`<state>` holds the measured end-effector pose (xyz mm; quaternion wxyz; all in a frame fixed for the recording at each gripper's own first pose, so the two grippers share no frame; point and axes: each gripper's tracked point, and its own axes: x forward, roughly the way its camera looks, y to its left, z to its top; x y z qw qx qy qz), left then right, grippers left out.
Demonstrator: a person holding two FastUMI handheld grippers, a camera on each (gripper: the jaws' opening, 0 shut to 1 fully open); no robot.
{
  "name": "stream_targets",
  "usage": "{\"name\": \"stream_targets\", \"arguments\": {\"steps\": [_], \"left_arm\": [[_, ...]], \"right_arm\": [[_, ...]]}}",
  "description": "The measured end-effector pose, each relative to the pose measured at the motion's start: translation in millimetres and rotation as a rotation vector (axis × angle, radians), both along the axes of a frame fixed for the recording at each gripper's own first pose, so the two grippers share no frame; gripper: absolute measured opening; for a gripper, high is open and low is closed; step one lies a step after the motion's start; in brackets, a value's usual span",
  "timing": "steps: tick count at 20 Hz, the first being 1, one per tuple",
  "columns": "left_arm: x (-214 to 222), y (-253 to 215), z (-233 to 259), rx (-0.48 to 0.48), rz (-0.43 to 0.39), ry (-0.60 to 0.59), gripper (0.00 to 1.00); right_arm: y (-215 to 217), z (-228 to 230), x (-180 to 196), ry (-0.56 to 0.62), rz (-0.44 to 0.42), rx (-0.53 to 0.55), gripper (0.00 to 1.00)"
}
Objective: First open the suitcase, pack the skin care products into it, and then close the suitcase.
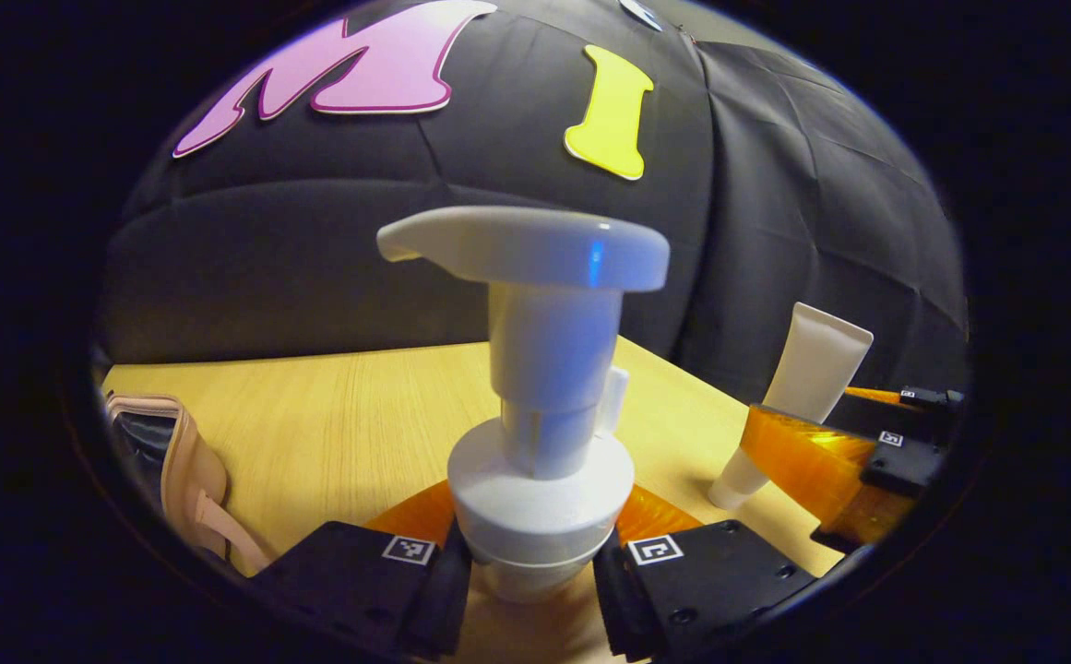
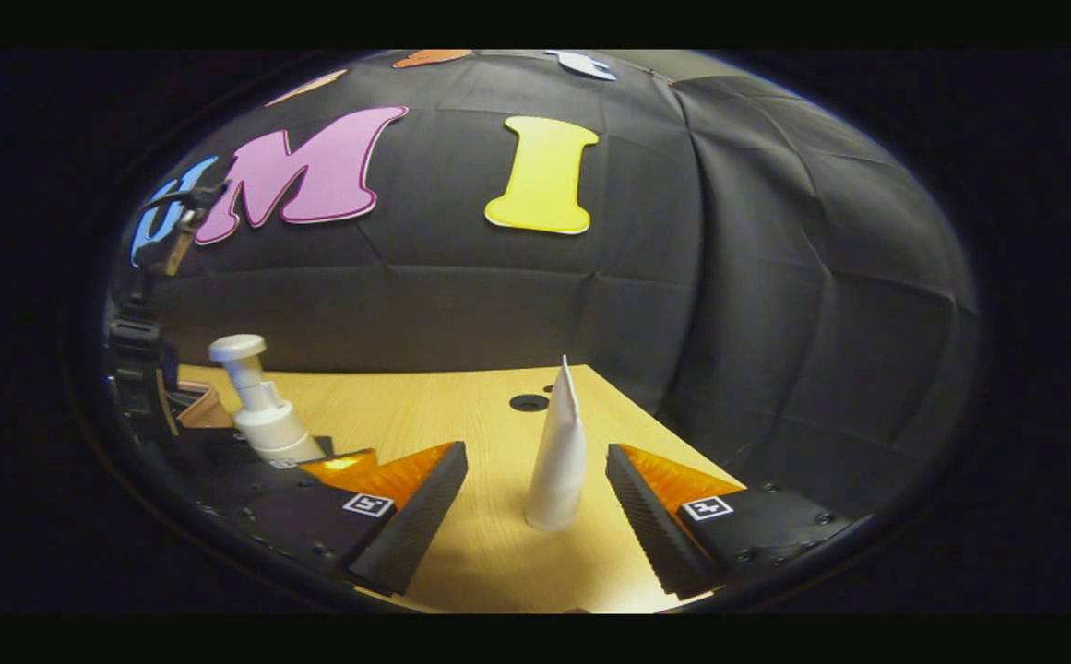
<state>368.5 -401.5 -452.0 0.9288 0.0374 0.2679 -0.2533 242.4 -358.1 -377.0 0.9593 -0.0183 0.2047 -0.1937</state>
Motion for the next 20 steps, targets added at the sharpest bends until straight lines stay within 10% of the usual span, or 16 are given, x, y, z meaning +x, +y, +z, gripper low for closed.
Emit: {"name": "stream_targets", "arguments": {"steps": [9, 12, 20], "left_arm": [[-53.6, 51.7, 84.9, -0.128, 0.038, -0.008, 0.61], [-73.5, 65.4, 113.8, -0.211, 0.069, -0.003, 0.60], [-97.4, 151.2, 145.8, -0.223, 0.182, -0.025, 0.60]], "right_arm": [[-22.8, -52.1, 13.4, 0.115, -0.061, -0.016, 0.95], [-22.3, -53.5, 14.3, 0.130, -0.073, -0.029, 0.49], [16.3, 10.6, -34.3, 0.092, 0.018, -0.094, 0.39]]}}
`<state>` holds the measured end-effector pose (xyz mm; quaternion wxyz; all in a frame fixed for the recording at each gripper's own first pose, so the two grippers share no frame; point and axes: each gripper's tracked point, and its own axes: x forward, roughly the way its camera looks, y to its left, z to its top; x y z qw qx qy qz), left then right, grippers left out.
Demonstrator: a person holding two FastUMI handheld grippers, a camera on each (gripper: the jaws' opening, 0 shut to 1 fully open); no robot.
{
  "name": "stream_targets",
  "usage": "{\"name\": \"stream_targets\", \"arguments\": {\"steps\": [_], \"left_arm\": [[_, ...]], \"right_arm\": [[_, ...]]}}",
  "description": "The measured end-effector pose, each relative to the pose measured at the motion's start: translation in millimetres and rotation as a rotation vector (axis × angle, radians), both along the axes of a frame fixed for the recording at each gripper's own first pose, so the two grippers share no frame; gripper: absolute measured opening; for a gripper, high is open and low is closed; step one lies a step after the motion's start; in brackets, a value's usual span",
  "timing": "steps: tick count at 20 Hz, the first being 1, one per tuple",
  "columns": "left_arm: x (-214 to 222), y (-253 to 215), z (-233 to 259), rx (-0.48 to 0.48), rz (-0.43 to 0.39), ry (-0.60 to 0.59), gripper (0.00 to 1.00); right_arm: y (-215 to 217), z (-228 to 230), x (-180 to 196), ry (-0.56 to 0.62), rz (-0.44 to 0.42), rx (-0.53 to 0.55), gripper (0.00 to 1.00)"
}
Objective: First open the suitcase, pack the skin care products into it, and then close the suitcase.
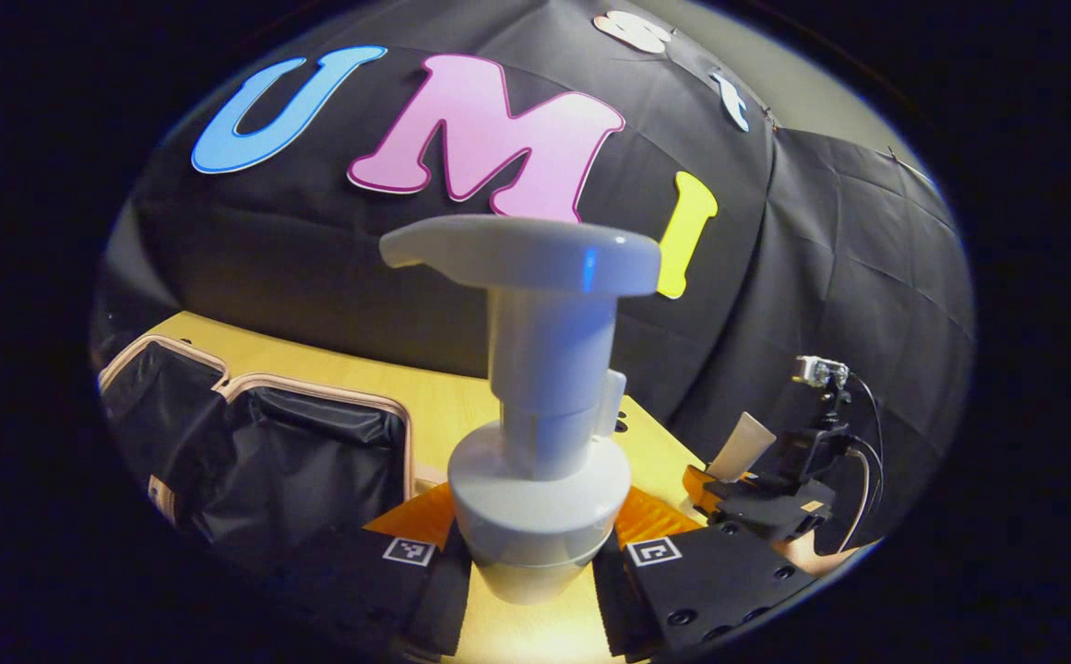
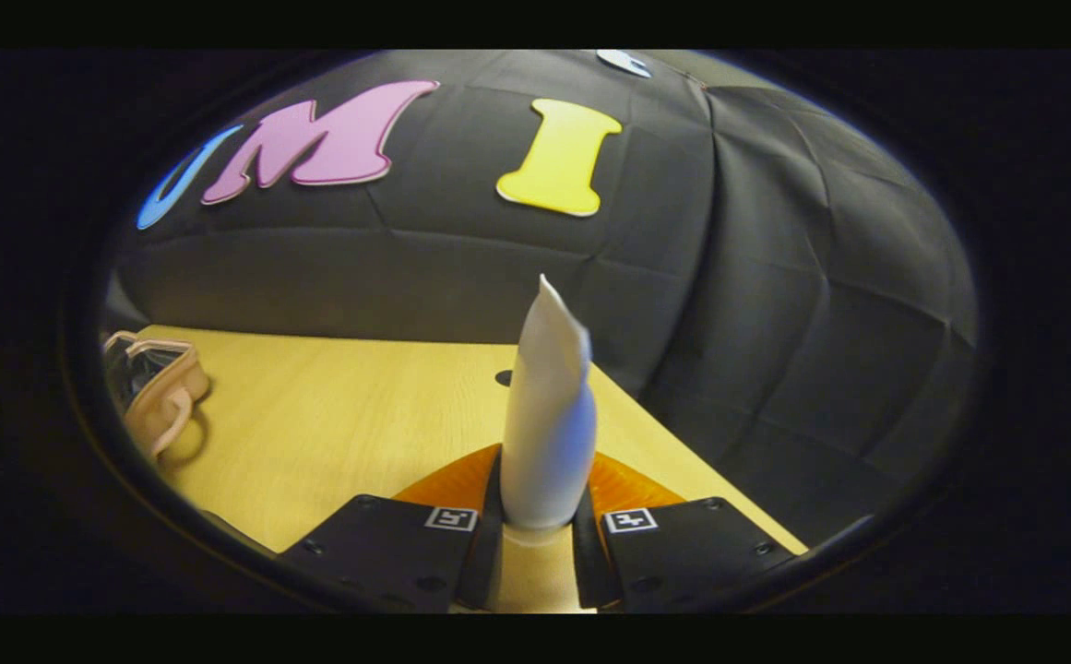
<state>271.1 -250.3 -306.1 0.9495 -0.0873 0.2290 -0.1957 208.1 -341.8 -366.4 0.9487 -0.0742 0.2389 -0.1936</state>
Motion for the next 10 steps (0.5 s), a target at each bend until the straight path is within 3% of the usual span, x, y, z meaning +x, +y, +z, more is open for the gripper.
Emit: {"name": "stream_targets", "arguments": {"steps": [1, 5, 6, 10], "left_arm": [[-3.6, 14.2, 4.7, -0.005, 0.016, -0.001, 0.61], [-18.5, 74.7, 19.1, 0.009, 0.077, -0.014, 0.60], [-19.1, 92.1, 20.8, 0.016, 0.100, -0.008, 0.60], [-21.0, 160.1, 30.6, 0.047, 0.145, 0.004, 0.60]], "right_arm": [[10.1, 15.8, -6.5, -0.015, 0.018, -0.007, 0.35], [80.3, 68.4, -32.3, -0.063, 0.125, 0.006, 0.35], [101.4, 79.7, -39.4, -0.074, 0.150, 0.023, 0.30], [197.0, 119.2, -48.7, -0.119, 0.288, 0.045, 0.39]]}}
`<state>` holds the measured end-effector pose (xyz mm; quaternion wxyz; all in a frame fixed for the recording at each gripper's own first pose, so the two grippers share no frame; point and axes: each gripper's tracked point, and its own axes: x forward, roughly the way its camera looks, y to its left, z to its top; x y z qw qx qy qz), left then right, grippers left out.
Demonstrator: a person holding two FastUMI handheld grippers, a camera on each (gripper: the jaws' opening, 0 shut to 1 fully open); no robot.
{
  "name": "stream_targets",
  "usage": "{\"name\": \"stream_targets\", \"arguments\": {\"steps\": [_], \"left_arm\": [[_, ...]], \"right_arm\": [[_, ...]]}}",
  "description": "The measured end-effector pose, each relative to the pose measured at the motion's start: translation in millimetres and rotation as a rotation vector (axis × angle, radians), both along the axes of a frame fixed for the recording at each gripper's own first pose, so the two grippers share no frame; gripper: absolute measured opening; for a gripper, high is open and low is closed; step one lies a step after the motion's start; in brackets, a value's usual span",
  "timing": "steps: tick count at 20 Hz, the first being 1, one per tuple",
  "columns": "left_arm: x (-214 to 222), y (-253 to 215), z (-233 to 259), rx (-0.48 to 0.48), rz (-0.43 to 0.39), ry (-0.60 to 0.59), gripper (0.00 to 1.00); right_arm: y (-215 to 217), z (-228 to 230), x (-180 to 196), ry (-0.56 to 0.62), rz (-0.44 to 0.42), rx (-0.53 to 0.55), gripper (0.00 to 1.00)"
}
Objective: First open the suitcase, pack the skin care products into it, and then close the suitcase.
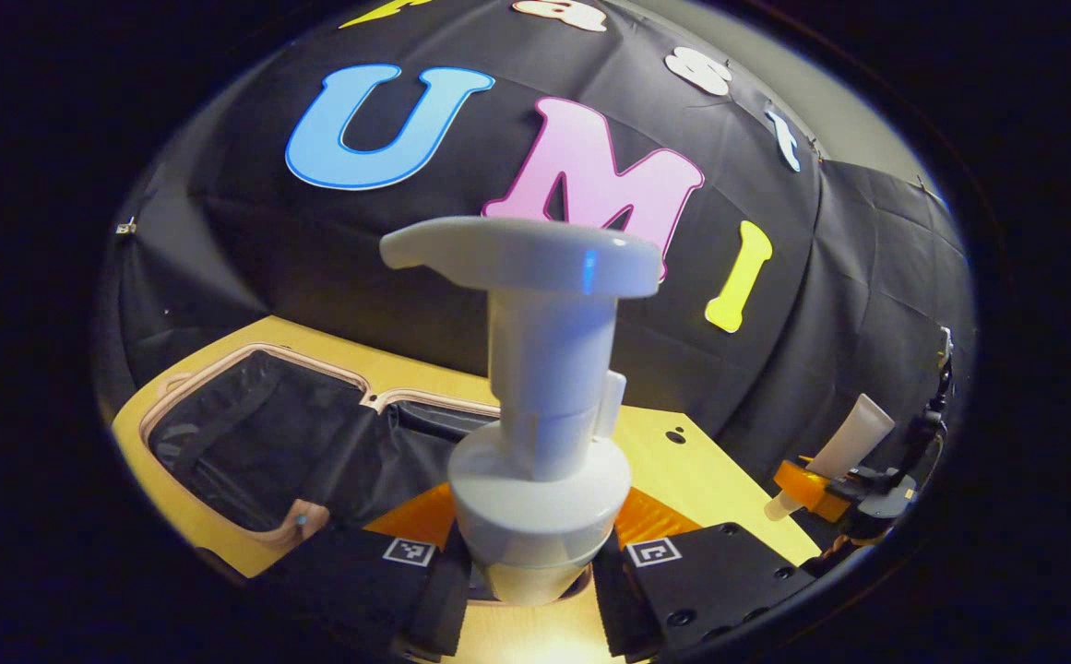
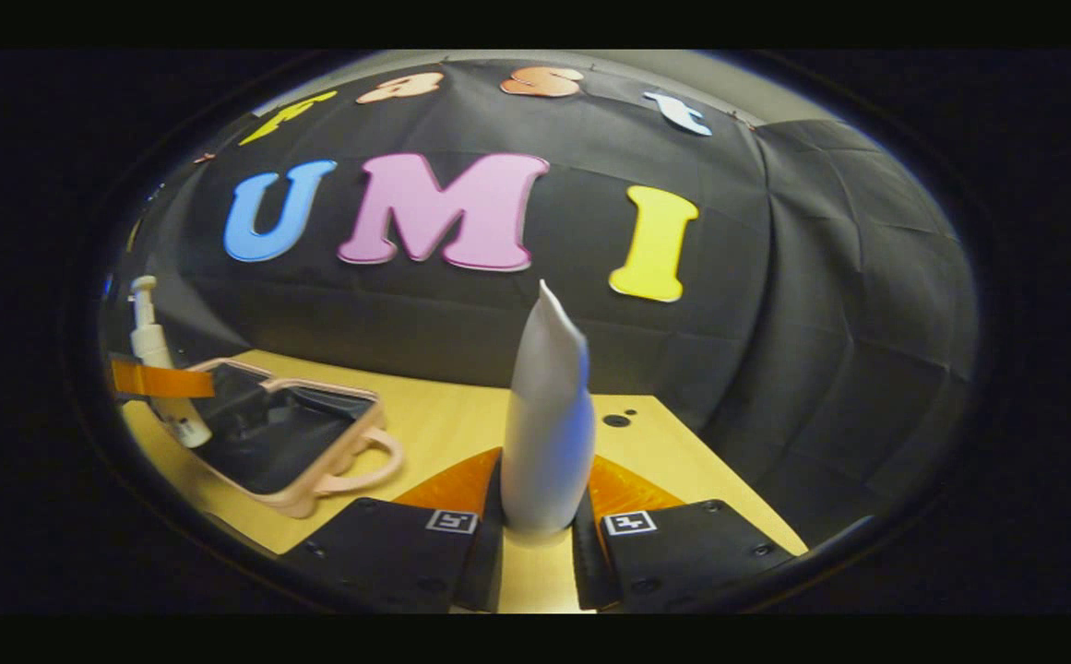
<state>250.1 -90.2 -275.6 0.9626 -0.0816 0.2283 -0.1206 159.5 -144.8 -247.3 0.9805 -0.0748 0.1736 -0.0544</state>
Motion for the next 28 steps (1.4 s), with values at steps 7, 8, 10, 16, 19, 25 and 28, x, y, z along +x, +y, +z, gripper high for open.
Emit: {"name": "stream_targets", "arguments": {"steps": [7, 8, 10, 16, 19, 25, 28], "left_arm": [[57.6, 45.8, -53.9, 0.069, -0.014, 0.161, 0.61], [62.1, 44.2, -65.8, 0.059, -0.012, 0.198, 0.60], [67.9, 38.5, -95.6, 0.058, -0.018, 0.279, 0.61], [74.6, 51.5, -152.5, 0.221, 0.025, 0.503, 0.61], [85.2, 47.3, -162.8, 0.181, 0.072, 0.625, 0.62], [79.3, 44.1, -157.8, 0.105, 0.099, 0.637, 0.65], [77.0, 59.0, -128.5, 0.079, 0.148, 0.533, 0.62]], "right_arm": [[147.8, 7.4, 41.5, -0.017, 0.242, 0.108, 0.39], [162.7, 4.1, 48.4, -0.011, 0.266, 0.113, 0.35], [188.1, -6.1, 64.6, 0.001, 0.319, 0.131, 0.39], [204.1, -42.0, 82.6, 0.089, 0.362, 0.219, 0.39], [200.8, -73.2, 87.4, 0.199, 0.380, 0.241, 0.35], [201.1, -105.8, 95.3, 0.307, 0.317, 0.311, 0.35], [214.2, -118.3, 94.3, 0.358, 0.302, 0.341, 0.35]]}}
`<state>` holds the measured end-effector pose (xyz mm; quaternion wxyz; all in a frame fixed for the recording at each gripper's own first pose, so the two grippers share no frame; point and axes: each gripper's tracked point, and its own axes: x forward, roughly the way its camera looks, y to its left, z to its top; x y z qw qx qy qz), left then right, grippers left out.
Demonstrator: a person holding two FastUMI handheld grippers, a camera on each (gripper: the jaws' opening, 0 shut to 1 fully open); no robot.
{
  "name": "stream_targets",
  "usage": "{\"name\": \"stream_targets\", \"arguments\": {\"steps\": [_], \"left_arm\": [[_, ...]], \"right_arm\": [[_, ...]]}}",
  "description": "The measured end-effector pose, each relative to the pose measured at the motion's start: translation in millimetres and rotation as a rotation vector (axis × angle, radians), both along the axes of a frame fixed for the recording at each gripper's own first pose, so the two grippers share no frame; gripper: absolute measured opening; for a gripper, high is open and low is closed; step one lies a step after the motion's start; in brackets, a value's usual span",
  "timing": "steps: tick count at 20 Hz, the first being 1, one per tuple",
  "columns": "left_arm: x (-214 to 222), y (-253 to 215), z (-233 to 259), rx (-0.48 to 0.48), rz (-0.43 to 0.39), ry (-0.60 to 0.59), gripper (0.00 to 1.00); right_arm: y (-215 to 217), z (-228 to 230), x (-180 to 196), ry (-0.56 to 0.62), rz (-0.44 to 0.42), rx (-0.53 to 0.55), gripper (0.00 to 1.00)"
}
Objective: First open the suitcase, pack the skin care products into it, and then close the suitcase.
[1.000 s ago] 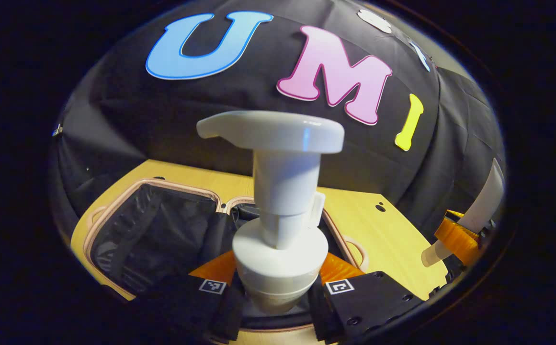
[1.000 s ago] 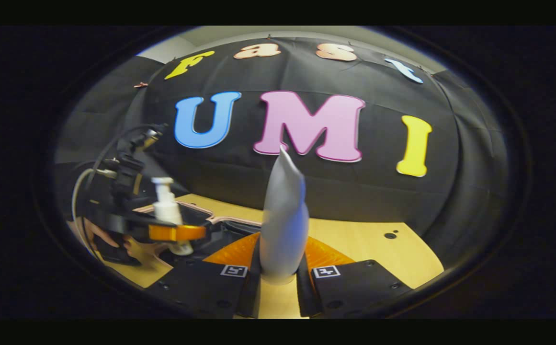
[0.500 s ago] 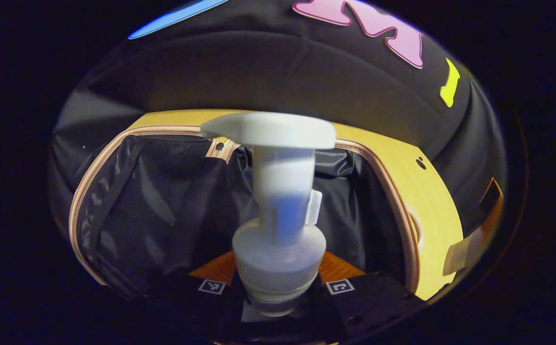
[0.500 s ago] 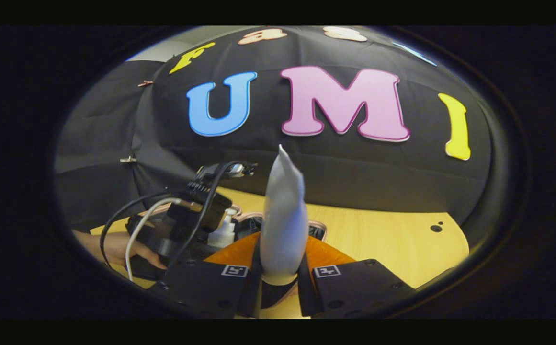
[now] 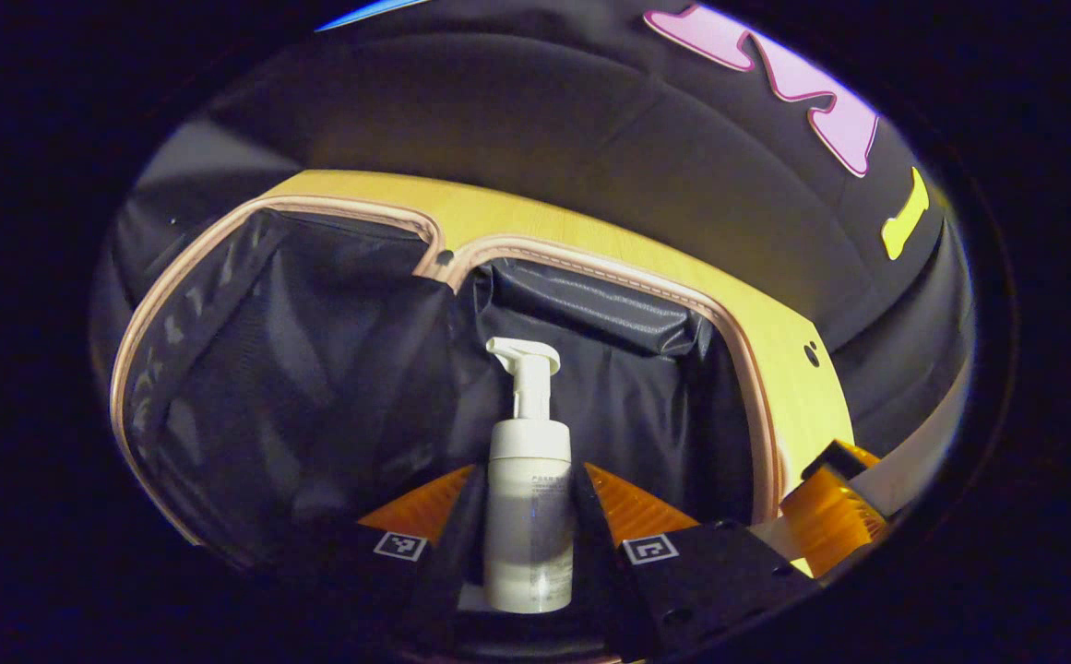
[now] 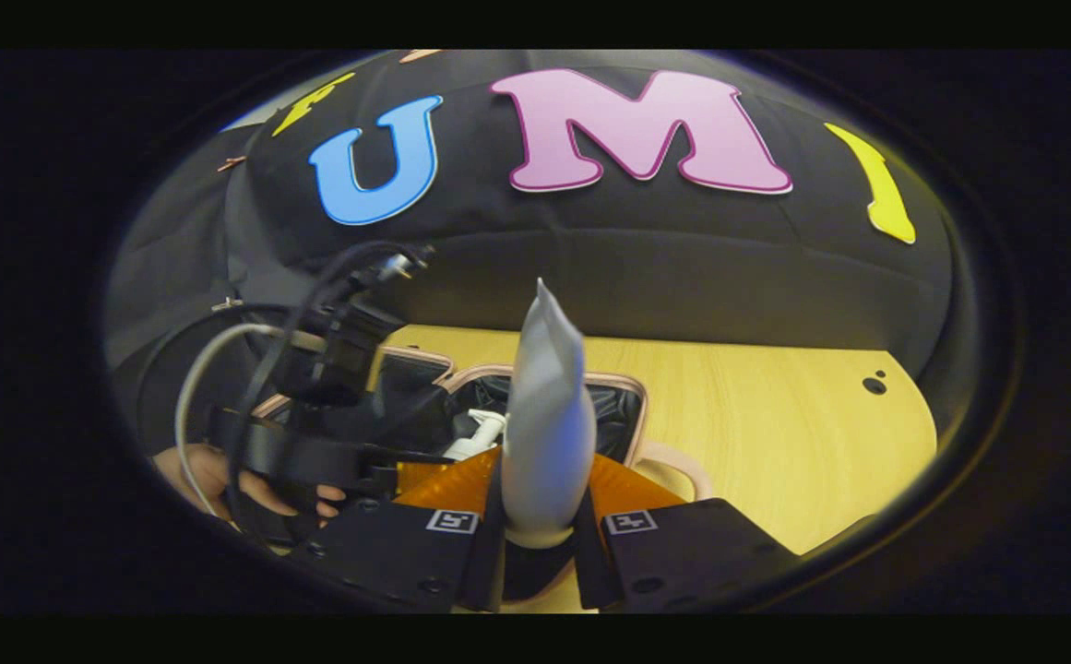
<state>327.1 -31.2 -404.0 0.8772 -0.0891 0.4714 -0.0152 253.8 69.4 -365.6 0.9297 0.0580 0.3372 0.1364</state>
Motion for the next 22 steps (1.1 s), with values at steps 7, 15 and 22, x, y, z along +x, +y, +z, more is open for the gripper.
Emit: {"name": "stream_targets", "arguments": {"steps": [7, 15, 22], "left_arm": [[-63.8, 99.5, 124.5, 0.258, 0.125, -0.351, 0.75], [-129.5, 176.9, 126.7, 0.279, 0.185, -0.392, 0.76], [-103.0, 271.9, 124.9, 0.231, 0.266, -0.424, 0.96]], "right_arm": [[19.4, -64.5, -8.0, 0.218, -0.001, -0.093, 0.35], [26.2, -84.8, -14.4, 0.315, -0.078, -0.121, 0.36], [30.9, -40.9, -6.1, 0.173, -0.048, -0.085, 0.92]]}}
